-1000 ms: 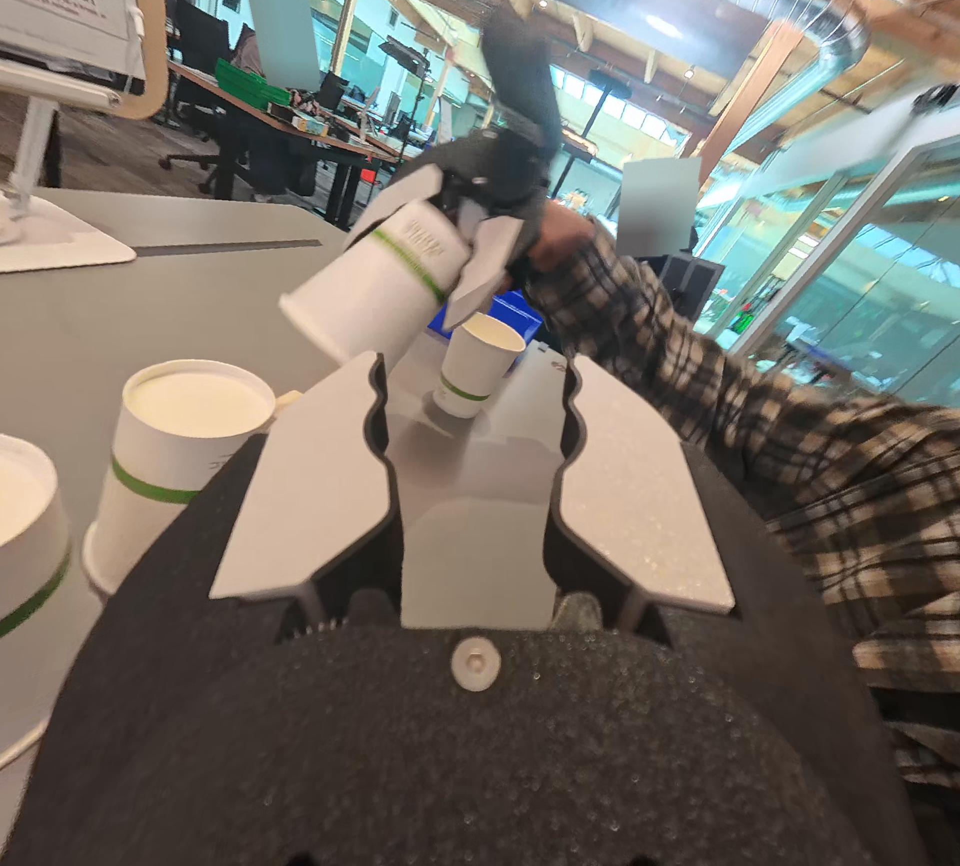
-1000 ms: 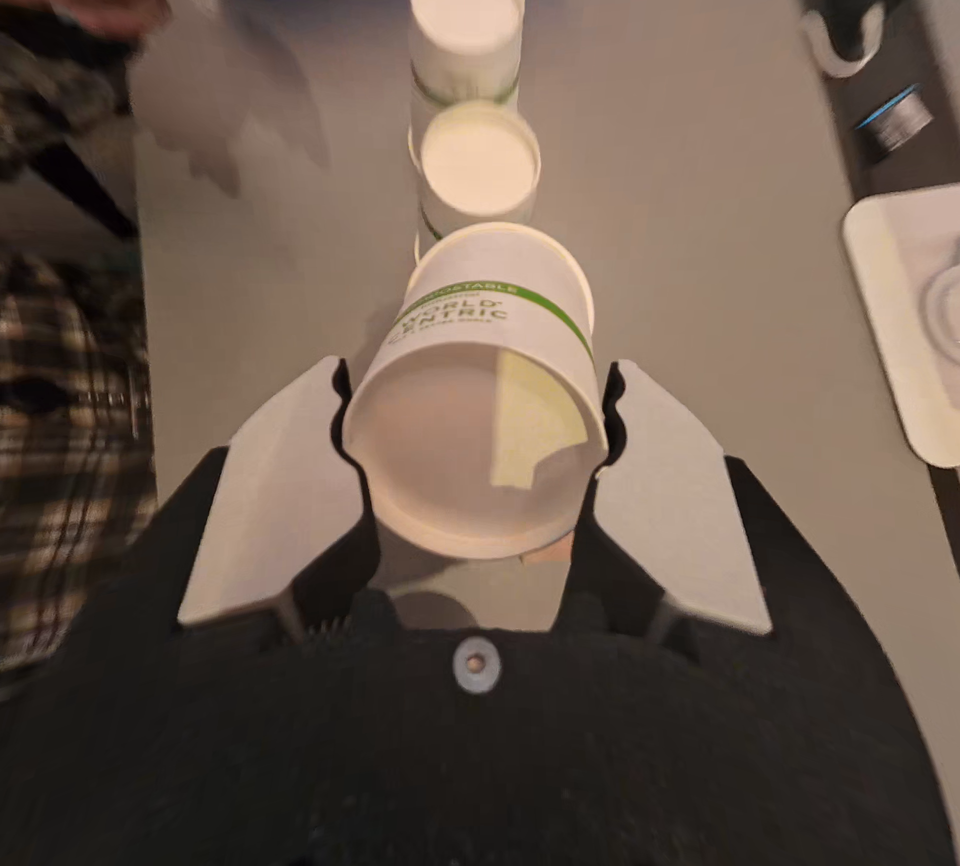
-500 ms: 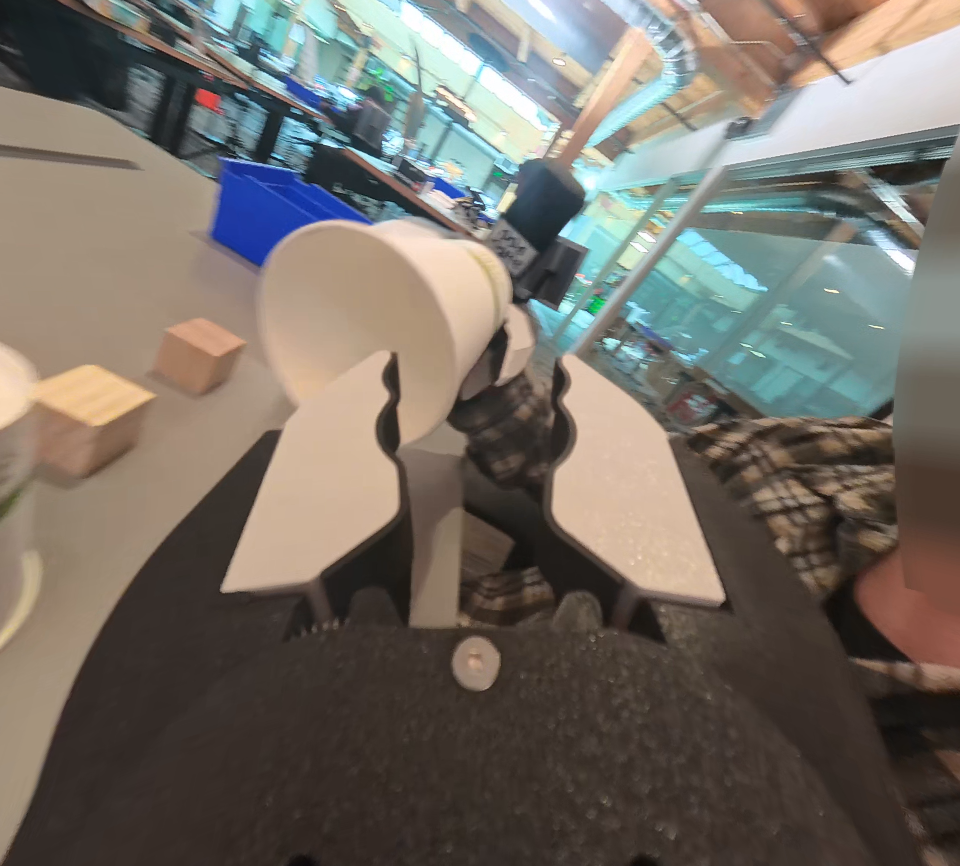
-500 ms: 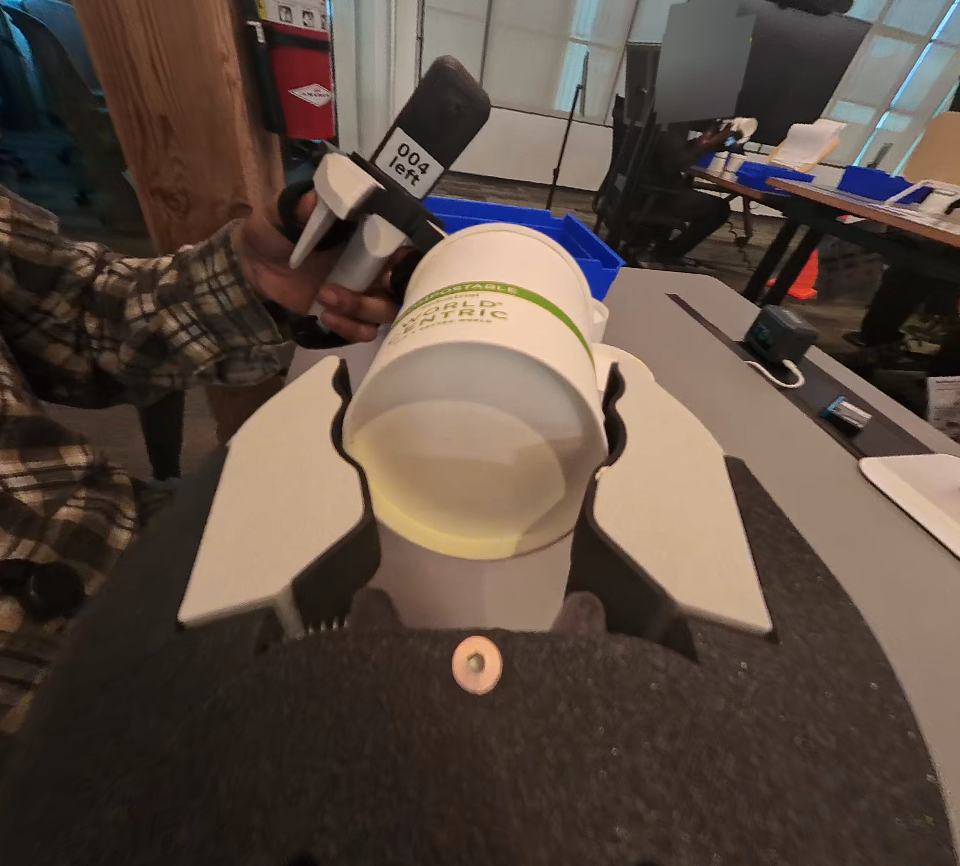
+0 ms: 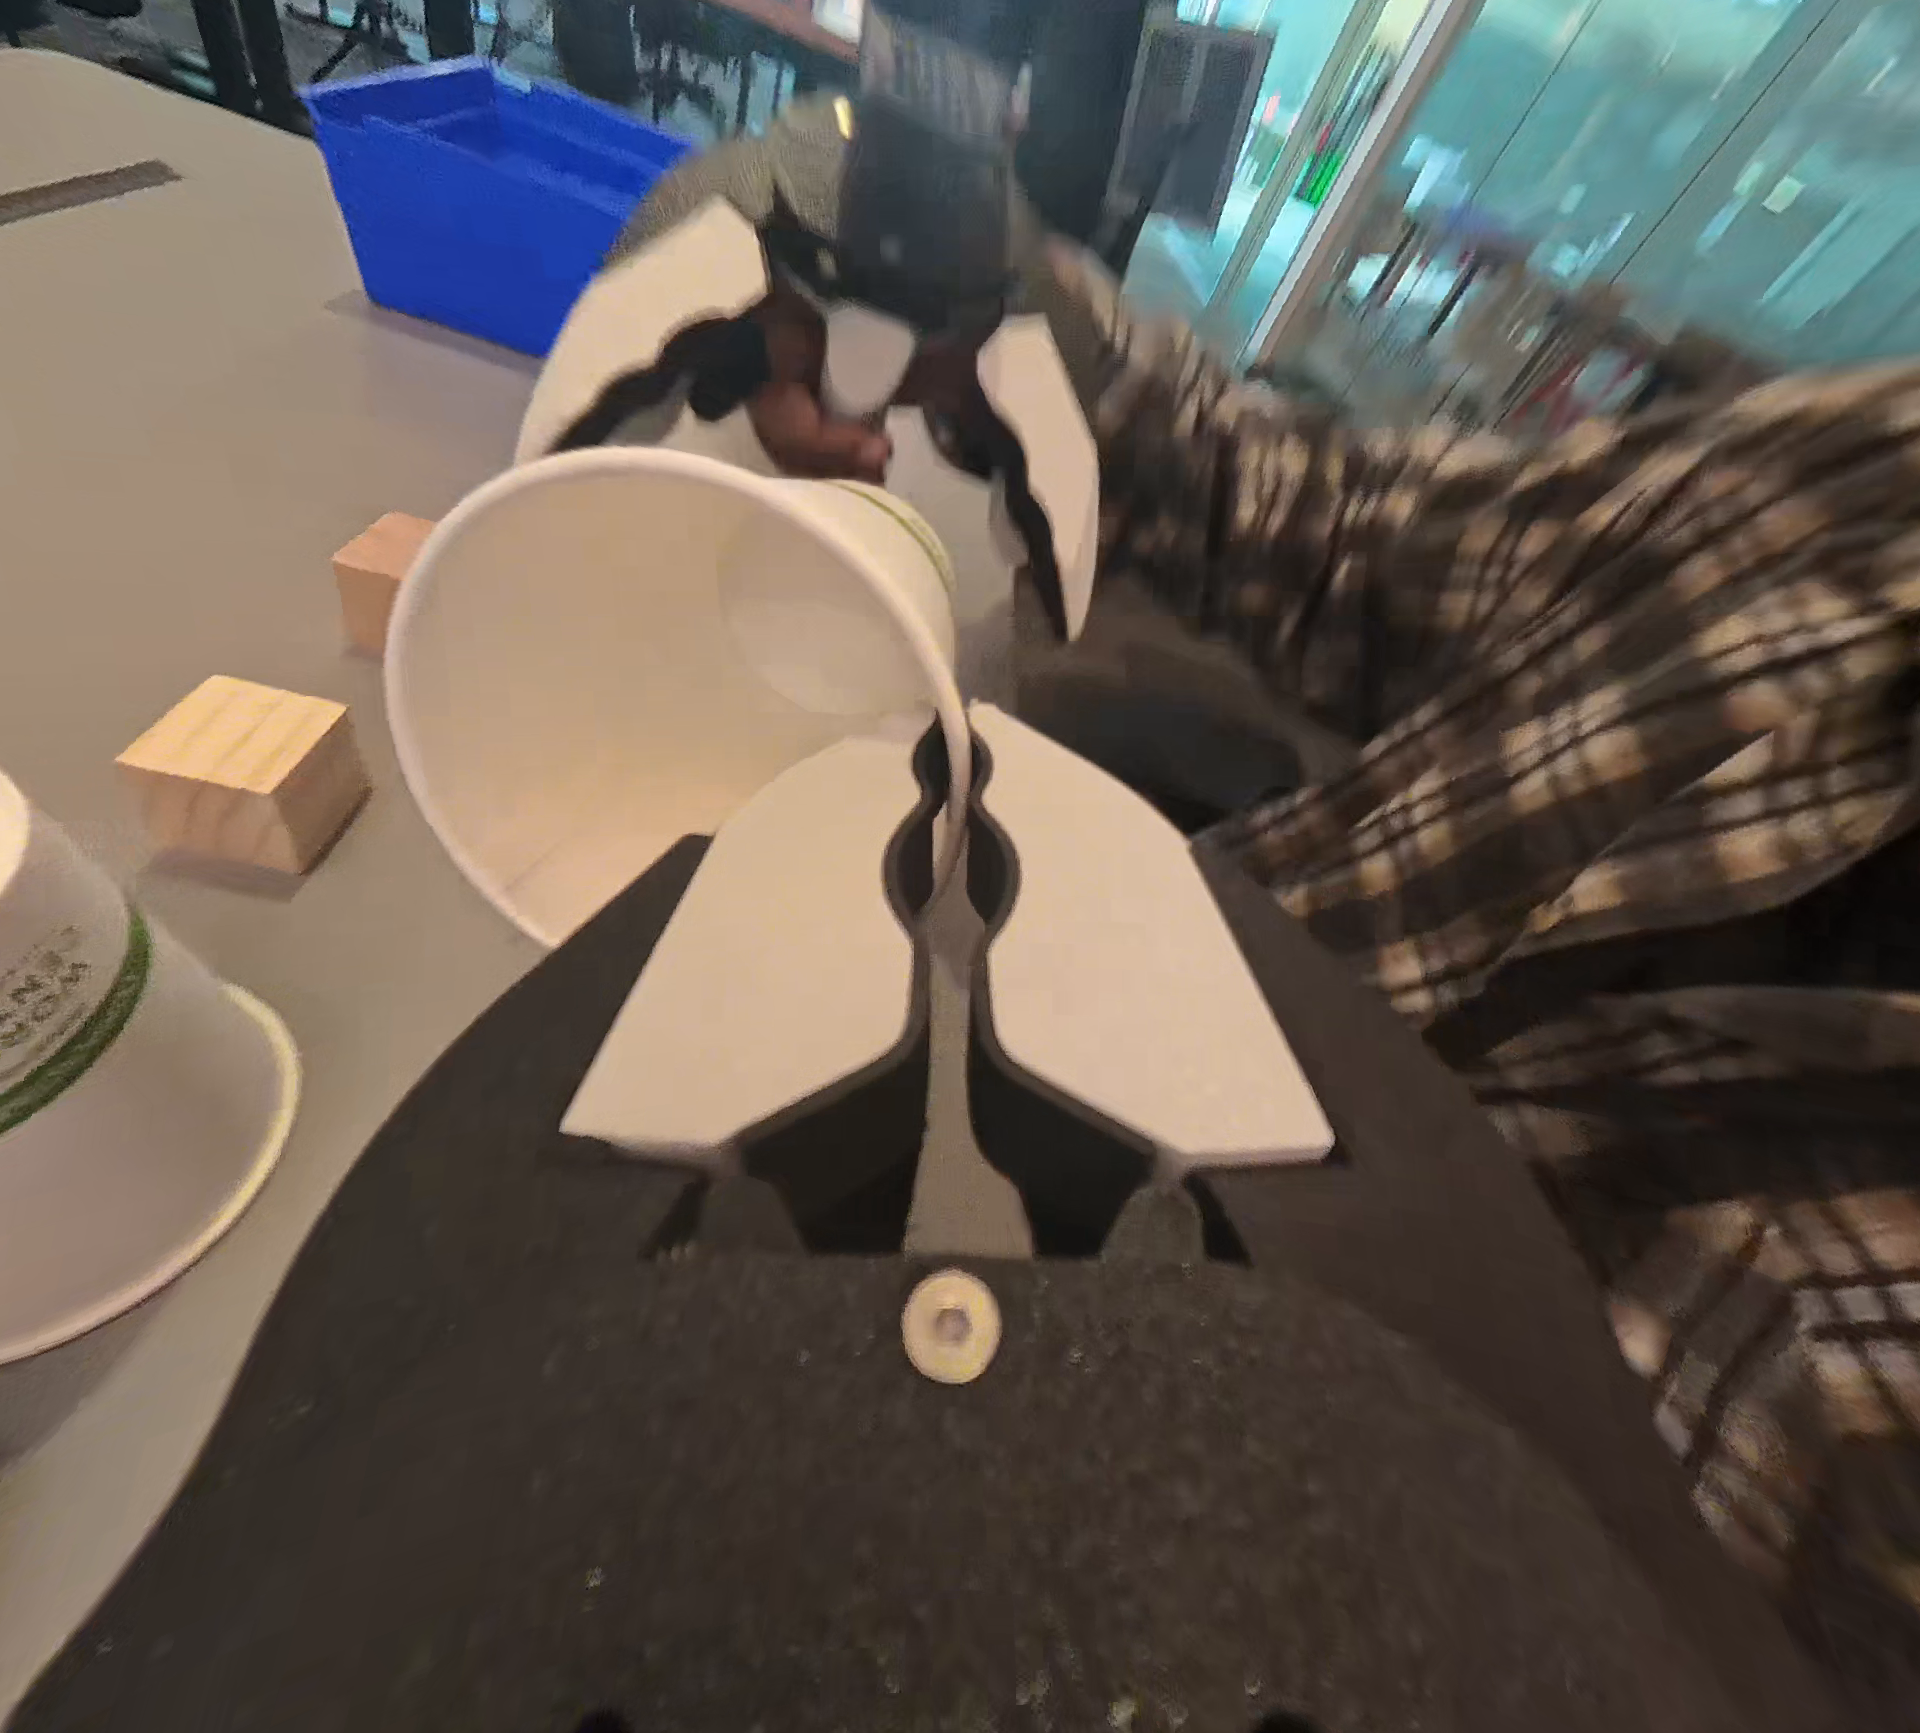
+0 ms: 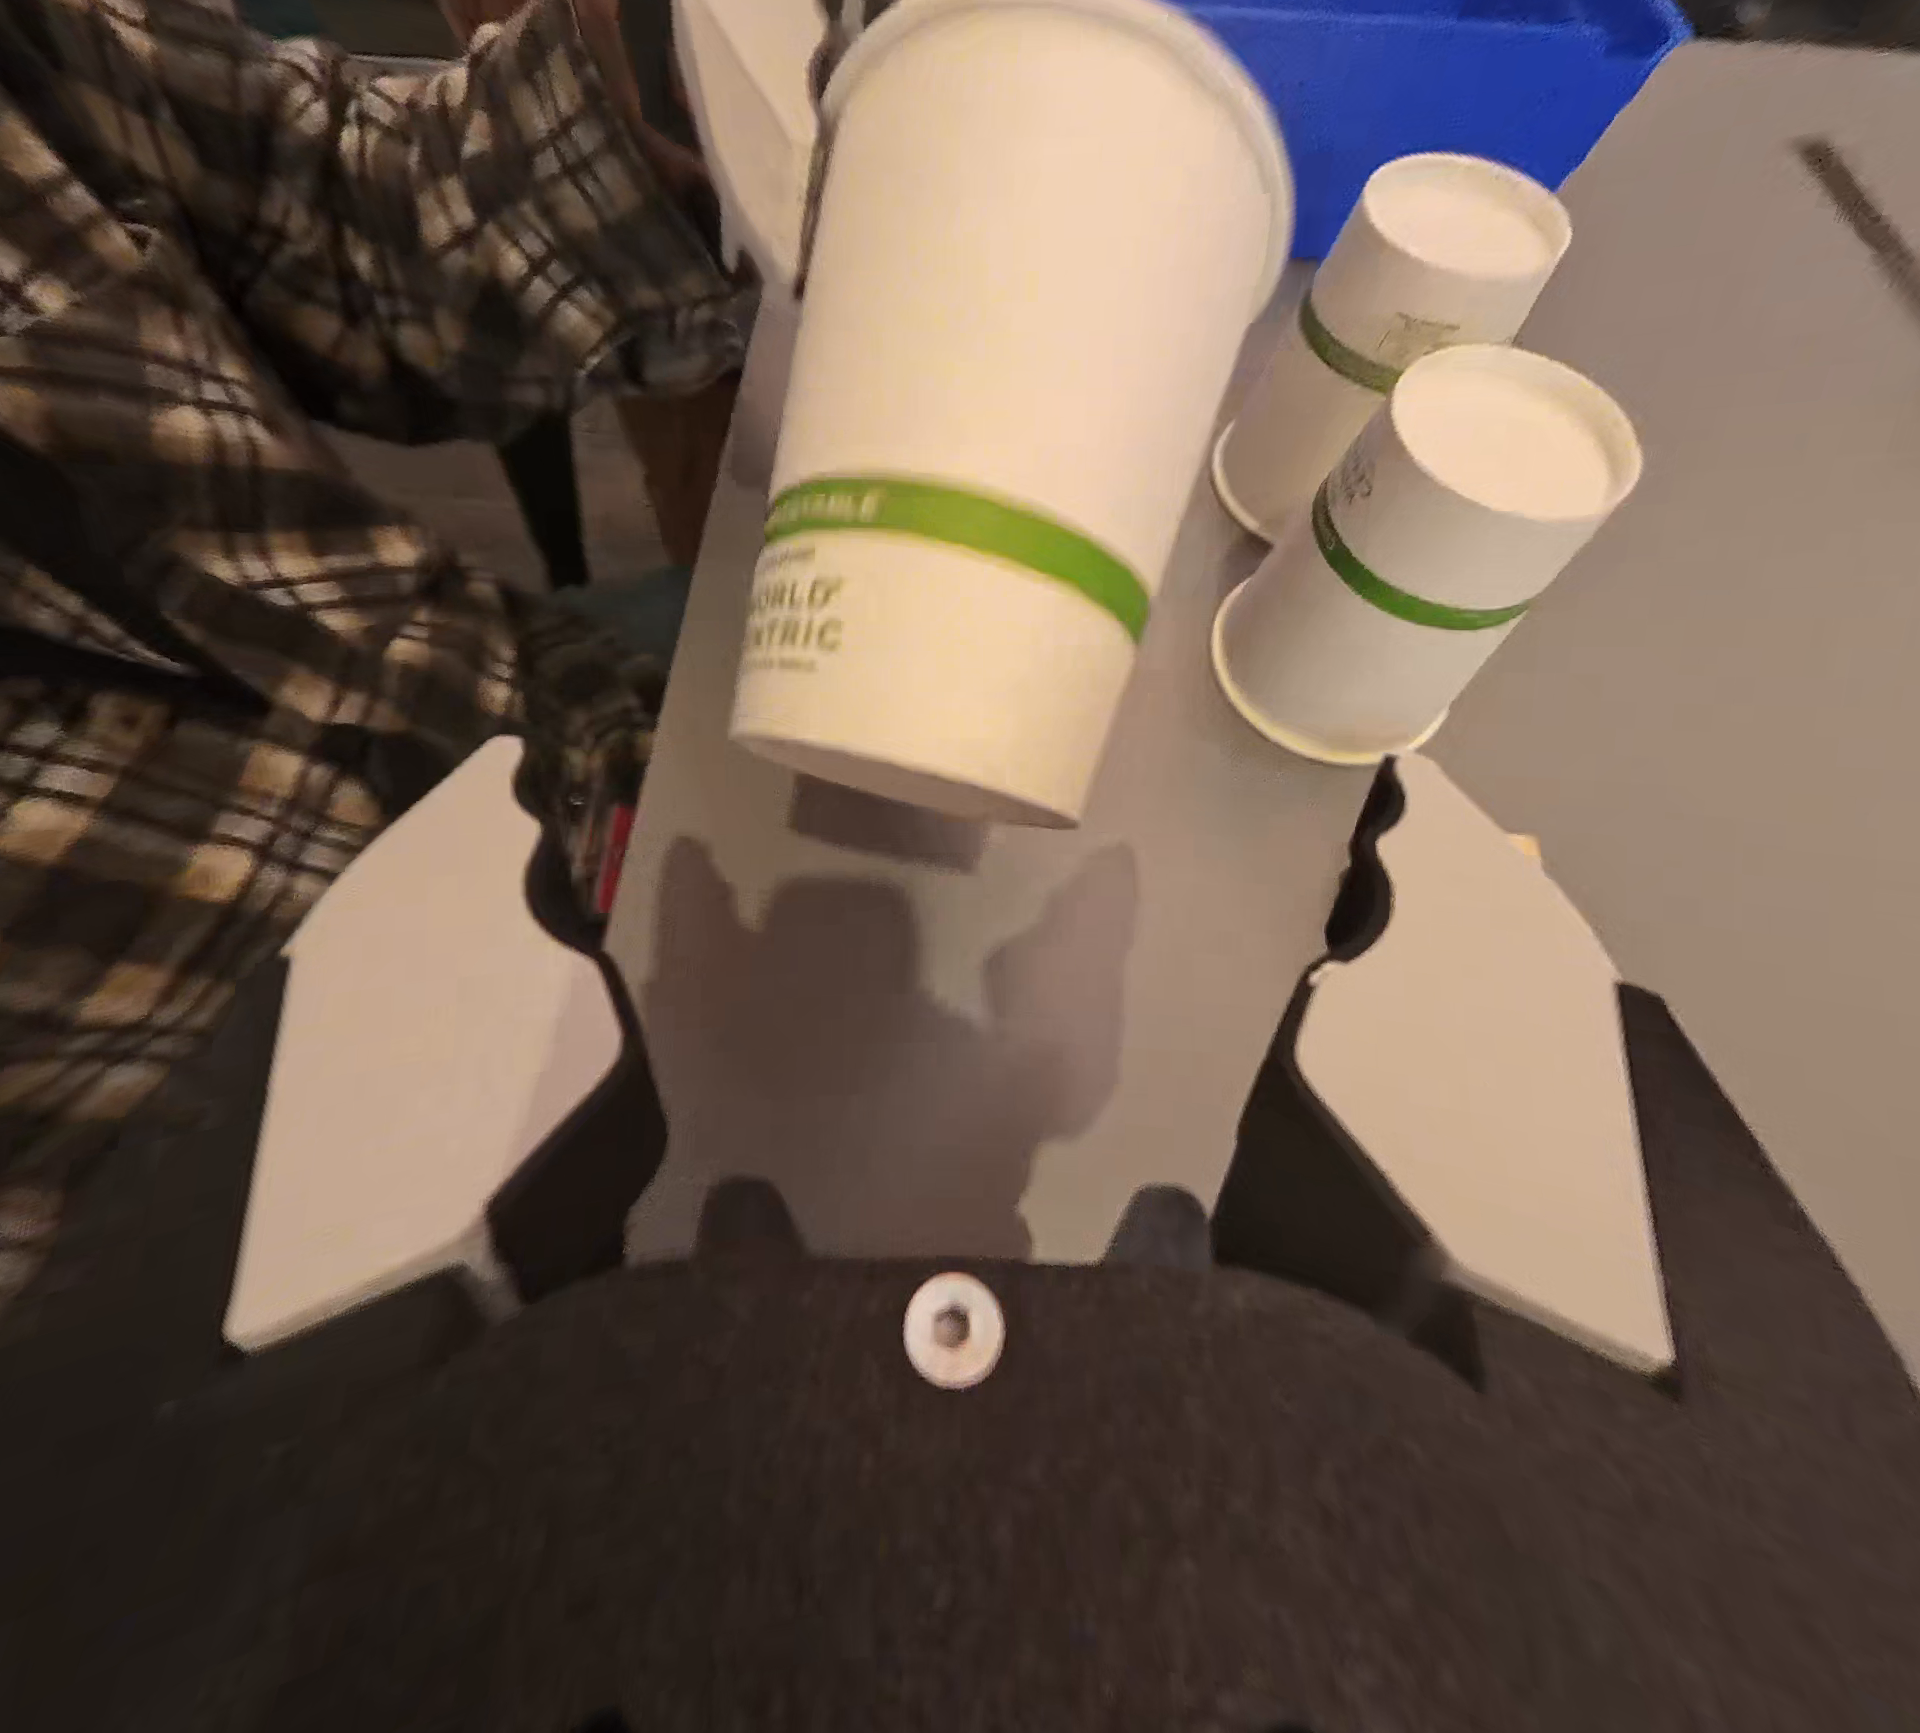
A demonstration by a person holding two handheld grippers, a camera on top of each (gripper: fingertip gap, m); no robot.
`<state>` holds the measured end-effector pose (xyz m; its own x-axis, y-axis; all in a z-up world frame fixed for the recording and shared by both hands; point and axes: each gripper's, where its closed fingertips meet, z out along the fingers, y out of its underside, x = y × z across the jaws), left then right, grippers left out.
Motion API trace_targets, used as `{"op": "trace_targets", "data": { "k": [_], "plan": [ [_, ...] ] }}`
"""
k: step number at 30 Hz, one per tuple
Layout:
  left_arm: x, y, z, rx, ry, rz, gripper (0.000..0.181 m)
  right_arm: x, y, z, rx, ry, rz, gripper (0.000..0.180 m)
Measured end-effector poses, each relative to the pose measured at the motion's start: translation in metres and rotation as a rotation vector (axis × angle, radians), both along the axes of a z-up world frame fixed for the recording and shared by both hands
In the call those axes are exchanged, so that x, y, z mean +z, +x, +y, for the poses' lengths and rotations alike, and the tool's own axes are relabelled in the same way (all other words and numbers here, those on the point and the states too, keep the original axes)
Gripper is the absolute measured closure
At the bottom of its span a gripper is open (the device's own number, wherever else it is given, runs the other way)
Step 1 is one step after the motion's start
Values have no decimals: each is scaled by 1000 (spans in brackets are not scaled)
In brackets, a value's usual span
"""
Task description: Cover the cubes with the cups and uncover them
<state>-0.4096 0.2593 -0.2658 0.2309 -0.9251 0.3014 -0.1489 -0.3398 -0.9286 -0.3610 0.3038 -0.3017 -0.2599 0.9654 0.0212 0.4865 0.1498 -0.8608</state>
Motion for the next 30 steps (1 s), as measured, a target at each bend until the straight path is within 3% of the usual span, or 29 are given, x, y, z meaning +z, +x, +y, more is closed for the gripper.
{"op": "trace_targets", "data": {
  "k": [4, 11, 17, 19, 21, 25, 30],
  "plan": [
    [-17, 11, -13, -60, 110, 183, 181, 15, -1, -18, 123, -192, -81, 51],
    [-29, 32, -39, -172, 290, 332, 181, 1, -18, -59, 390, -463, -266, 64],
    [-22, 38, -47, -199, 367, 315, 180, -6, -18, -77, 484, -570, -356, 82],
    [-16, 36, -39, -140, 386, 305, 176, -1, -19, -71, 418, -584, -339, 84],
    [-3, 31, -28, -51, 389, 250, 158, 8, -15, -63, 353, -593, -274, 84],
    [33, 12, -11, 97, 316, 37, 135, 44, 5, -36, 162, -484, 16, 84],
    [54, -15, 5, 196, 198, -155, 134, 101, 74, 41, -358, -129, 442, 84]
  ]
}}
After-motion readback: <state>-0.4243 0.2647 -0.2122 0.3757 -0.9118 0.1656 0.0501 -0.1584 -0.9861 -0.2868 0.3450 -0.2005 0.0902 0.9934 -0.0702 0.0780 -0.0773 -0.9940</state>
